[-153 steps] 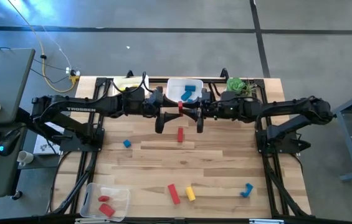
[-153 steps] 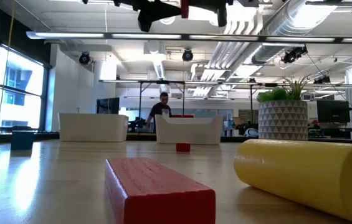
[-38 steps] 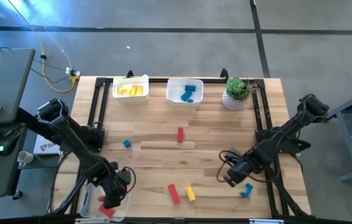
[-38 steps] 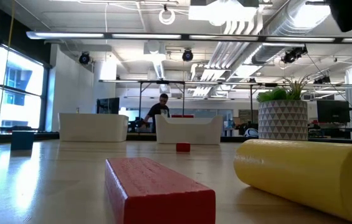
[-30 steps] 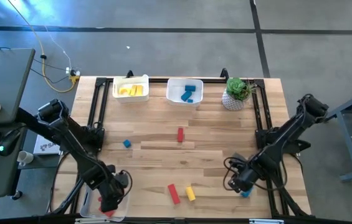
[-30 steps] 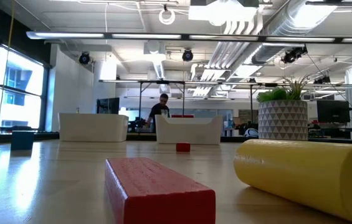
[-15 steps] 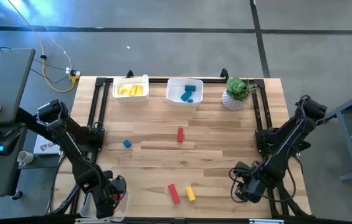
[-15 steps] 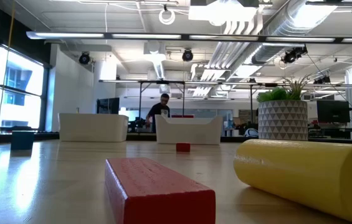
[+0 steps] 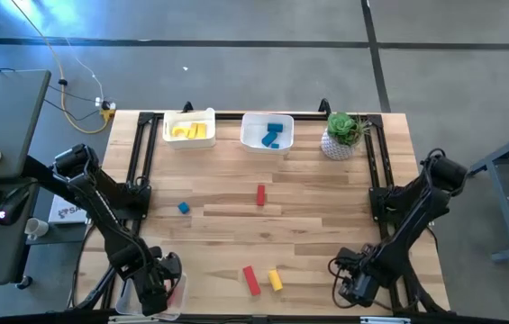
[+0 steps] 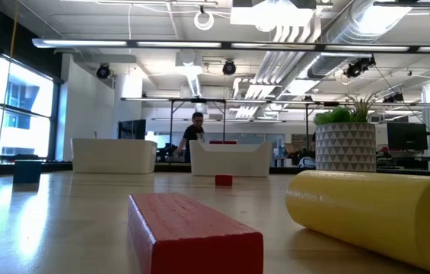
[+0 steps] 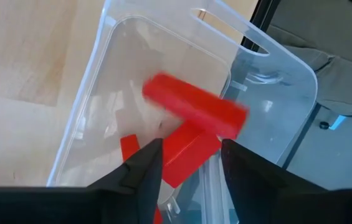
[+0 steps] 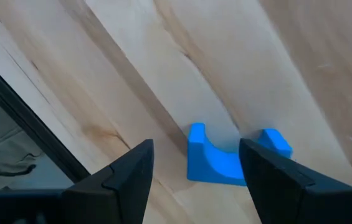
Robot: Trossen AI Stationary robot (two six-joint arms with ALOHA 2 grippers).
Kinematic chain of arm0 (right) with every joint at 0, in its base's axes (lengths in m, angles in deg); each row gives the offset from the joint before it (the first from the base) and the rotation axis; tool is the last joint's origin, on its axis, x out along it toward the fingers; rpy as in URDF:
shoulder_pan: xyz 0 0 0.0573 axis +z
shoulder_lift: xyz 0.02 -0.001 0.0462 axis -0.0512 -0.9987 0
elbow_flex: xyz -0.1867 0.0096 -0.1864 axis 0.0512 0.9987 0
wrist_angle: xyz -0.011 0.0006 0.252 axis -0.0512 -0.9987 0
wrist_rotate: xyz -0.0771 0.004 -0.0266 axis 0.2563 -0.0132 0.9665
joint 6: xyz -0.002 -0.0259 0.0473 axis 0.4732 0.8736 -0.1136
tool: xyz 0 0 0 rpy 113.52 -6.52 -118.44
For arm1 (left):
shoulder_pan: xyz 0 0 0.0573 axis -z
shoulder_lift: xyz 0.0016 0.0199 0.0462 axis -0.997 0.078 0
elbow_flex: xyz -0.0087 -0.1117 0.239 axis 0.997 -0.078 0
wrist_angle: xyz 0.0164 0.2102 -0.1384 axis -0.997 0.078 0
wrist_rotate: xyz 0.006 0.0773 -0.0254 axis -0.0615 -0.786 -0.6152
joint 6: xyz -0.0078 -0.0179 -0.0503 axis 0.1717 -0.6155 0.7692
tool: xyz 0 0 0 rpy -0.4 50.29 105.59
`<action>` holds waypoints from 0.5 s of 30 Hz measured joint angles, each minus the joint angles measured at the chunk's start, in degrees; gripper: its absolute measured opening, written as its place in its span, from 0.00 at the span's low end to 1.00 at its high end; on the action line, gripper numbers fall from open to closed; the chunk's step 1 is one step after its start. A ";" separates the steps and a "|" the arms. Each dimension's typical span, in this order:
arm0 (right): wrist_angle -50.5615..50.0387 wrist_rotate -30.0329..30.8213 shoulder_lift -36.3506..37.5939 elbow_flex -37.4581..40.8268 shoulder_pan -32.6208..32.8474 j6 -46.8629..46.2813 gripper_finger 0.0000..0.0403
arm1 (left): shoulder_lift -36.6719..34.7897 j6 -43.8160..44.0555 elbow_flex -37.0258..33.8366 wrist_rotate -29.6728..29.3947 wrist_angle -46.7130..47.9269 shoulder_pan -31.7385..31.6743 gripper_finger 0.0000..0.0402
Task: Sort & place blocks by color
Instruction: Put the blue block into the right white bin
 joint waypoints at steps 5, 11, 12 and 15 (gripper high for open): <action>3.02 -1.99 -2.36 0.00 0.00 0.31 0.55 | 0.00 0.00 0.00 0.16 0.00 0.00 0.41; 2.66 -2.36 -4.33 0.00 0.00 0.26 0.53 | 0.00 0.00 0.00 0.79 0.01 -0.04 0.41; 2.60 -2.36 -4.72 0.00 0.00 0.24 0.52 | 0.01 0.00 0.00 0.82 0.02 -0.04 0.41; 2.32 -2.76 -5.93 0.00 -0.02 0.24 0.47 | 0.00 -1.69 0.00 0.81 0.02 -0.04 0.41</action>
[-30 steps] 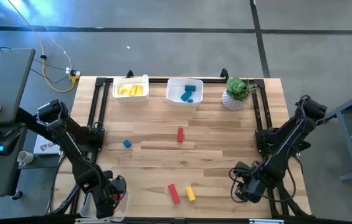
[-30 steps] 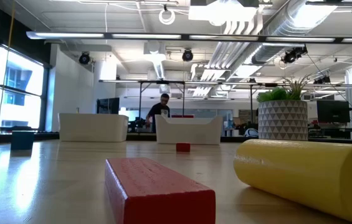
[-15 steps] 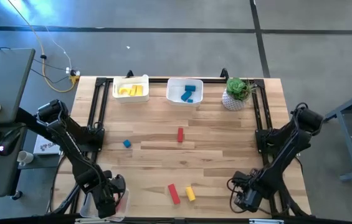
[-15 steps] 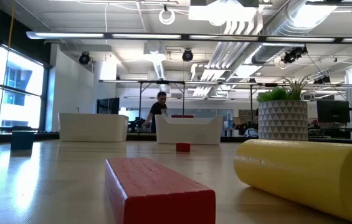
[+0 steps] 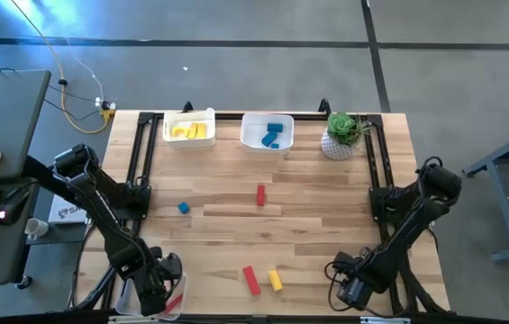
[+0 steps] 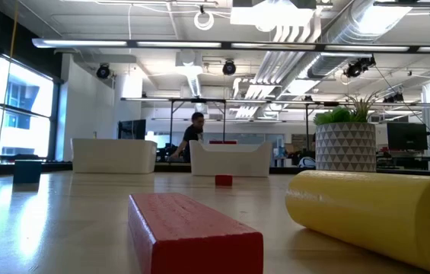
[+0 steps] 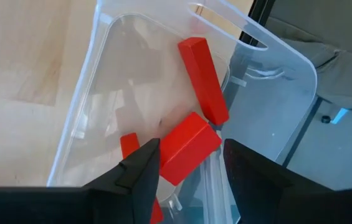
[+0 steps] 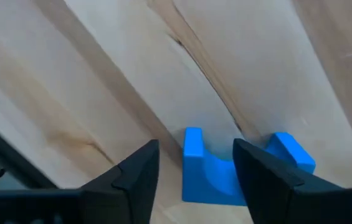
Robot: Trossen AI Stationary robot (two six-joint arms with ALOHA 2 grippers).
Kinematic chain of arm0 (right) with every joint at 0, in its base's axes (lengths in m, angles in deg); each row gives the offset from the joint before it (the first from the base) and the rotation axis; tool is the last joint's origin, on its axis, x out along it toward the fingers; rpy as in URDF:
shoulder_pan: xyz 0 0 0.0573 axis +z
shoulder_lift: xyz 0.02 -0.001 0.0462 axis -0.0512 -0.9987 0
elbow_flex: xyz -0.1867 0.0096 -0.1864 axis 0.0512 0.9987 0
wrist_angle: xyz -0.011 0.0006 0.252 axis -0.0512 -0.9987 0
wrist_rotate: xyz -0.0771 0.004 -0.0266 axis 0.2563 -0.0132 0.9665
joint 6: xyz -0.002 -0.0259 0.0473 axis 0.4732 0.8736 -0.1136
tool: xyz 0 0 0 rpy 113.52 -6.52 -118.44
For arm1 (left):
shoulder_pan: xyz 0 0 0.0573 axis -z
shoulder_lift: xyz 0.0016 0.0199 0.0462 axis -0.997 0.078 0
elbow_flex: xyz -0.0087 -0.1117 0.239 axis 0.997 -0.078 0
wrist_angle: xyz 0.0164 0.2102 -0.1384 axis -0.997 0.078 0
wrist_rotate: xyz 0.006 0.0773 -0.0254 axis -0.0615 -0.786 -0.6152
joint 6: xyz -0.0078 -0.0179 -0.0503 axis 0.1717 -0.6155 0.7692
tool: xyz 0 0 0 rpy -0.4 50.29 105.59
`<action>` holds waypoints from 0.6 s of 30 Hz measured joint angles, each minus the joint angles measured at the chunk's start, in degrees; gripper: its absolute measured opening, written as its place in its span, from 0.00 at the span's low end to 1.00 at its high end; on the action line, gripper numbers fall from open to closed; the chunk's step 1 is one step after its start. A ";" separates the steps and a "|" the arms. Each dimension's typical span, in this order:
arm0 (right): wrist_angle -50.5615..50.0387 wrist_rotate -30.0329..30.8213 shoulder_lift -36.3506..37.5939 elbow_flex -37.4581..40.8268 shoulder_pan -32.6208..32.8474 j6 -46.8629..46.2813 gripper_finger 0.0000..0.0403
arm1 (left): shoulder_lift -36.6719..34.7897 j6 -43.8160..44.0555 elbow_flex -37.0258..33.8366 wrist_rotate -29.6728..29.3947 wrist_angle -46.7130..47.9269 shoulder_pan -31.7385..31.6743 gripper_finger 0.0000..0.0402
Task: Sort & place blocks by color
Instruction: Put the blue block into the right white bin
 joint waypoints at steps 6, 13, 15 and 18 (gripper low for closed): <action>-0.16 -2.10 -2.41 0.00 0.00 -0.96 0.33 | 0.00 -1.78 0.00 0.04 0.00 -0.14 0.41; -0.46 -2.58 -2.59 -0.02 -0.14 -1.44 0.07 | 0.00 -3.59 0.00 0.02 0.00 -0.42 0.41; -0.33 -2.78 -2.57 -0.04 -0.19 -1.43 0.05 | 0.00 -3.91 0.00 -0.04 0.02 -0.42 0.41; -0.26 -2.88 -2.57 -0.04 -0.17 -2.17 0.07 | 0.00 -4.54 0.00 -0.07 0.00 -0.42 0.41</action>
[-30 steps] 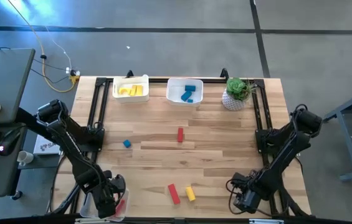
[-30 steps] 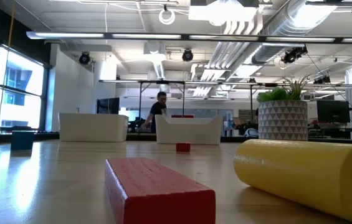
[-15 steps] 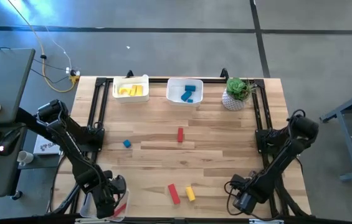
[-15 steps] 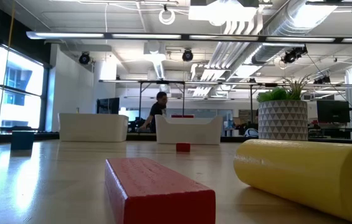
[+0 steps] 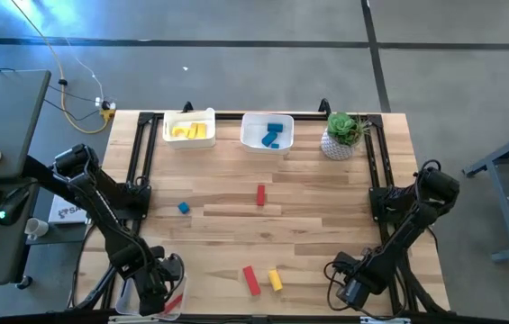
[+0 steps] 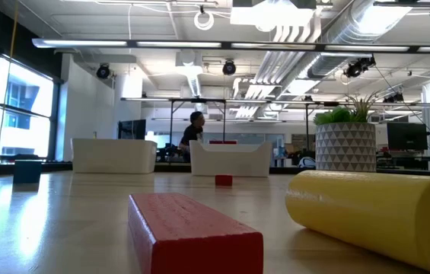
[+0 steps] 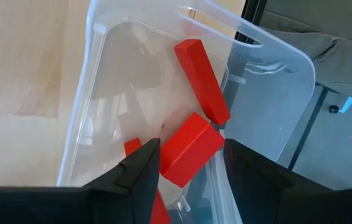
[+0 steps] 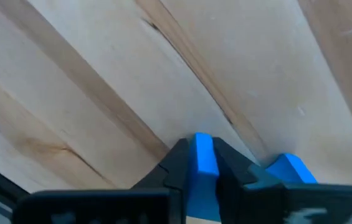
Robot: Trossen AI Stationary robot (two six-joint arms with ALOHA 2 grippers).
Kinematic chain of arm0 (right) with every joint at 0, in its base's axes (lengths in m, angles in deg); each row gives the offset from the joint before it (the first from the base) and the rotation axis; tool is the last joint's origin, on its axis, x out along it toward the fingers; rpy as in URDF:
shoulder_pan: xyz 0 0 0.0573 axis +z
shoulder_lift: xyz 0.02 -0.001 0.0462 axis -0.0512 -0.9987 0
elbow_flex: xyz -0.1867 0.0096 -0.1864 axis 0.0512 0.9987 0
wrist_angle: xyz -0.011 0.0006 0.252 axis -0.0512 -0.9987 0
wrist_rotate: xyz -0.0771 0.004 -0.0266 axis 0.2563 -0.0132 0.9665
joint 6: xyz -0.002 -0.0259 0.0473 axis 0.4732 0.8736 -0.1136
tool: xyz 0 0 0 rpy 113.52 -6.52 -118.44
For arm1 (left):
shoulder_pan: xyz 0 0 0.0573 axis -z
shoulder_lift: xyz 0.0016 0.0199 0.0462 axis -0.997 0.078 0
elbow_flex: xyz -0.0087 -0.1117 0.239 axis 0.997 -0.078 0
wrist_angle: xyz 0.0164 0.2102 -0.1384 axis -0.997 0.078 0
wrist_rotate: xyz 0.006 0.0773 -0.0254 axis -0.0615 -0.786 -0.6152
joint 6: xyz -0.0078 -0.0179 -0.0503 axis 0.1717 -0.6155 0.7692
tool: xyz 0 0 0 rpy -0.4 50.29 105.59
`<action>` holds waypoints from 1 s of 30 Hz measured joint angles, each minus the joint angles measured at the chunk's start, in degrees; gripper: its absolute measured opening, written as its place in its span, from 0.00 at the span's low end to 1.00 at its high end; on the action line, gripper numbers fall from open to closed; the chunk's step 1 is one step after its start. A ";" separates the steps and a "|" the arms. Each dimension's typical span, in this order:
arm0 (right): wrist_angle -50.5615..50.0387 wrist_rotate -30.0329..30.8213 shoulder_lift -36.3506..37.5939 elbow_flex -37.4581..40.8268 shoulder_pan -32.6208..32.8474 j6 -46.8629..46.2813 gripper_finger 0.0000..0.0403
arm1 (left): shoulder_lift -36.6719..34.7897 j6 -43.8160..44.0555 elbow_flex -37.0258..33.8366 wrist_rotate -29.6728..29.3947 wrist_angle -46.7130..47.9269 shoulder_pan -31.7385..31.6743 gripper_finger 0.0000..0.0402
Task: Sort & place blocks by color
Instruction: Put the blue block into the right white bin
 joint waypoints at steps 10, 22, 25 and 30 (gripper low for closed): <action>-0.09 4.72 -0.13 -3.11 0.02 -0.54 0.04 | 0.00 -3.08 0.00 -0.18 0.00 0.00 0.41; -4.07 16.62 -0.13 -9.32 -4.30 6.63 0.05 | 0.00 -3.42 0.00 -0.37 0.00 0.01 0.41; -5.42 19.07 -0.13 -10.90 -7.42 11.67 0.05 | 0.00 -4.08 0.00 -0.37 0.00 0.02 0.41; -7.02 21.42 -0.13 -13.28 -14.19 22.60 0.05 | 0.00 -4.37 0.00 -0.20 0.00 0.01 0.41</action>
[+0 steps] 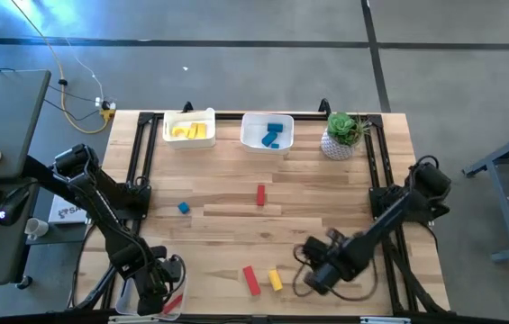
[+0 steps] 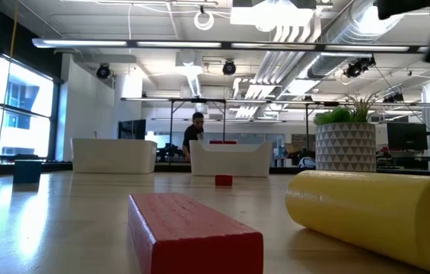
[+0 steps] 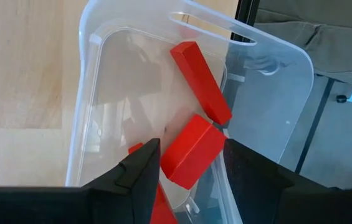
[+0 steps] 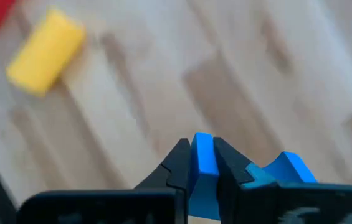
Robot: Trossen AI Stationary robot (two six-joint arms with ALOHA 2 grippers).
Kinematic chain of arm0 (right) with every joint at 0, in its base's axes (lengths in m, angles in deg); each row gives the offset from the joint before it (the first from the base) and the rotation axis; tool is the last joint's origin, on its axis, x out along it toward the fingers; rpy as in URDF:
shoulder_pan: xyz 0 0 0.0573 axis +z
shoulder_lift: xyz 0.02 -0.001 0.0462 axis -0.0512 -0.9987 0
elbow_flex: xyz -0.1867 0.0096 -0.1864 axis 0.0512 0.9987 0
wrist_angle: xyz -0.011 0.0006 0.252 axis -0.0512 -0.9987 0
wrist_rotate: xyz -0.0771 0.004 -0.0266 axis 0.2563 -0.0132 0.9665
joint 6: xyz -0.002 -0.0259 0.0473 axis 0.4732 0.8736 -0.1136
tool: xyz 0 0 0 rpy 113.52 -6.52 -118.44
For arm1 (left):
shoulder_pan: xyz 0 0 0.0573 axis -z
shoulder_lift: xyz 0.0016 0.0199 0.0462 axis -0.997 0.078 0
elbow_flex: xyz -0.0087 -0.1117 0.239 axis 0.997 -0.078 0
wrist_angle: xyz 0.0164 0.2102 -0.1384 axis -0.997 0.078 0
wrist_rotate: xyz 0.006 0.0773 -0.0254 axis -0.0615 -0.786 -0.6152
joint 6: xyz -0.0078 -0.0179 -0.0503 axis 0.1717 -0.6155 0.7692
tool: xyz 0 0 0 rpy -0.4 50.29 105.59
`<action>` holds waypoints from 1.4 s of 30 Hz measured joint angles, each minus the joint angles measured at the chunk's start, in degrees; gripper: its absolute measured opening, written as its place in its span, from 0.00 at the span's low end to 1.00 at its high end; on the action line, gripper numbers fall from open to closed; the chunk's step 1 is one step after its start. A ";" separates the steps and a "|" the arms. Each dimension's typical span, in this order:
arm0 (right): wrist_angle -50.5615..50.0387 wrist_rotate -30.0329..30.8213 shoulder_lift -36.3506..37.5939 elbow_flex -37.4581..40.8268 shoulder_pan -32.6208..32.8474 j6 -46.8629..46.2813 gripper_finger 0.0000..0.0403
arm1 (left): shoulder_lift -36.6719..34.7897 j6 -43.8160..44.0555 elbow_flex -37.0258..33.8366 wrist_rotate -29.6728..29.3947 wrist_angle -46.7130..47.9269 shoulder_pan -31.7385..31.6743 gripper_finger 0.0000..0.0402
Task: Sort & place blocks by color
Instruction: Put the blue block into the right white bin
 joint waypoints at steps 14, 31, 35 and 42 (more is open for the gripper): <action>0.57 4.58 0.04 -7.52 -20.79 32.29 0.05 | -3.78 -3.93 0.00 -3.83 0.00 -0.01 0.41; 19.90 8.28 0.07 -8.78 -44.08 61.25 0.05 | -9.20 -17.49 0.00 -20.11 0.08 -5.28 0.41; 24.72 8.30 0.07 -8.78 -48.79 65.03 0.05 | -9.20 -19.67 0.00 -22.89 0.06 -7.43 0.41; 29.11 8.04 0.09 -8.01 -55.41 64.97 0.05 | -9.18 -22.48 0.00 -27.05 0.03 -10.65 0.41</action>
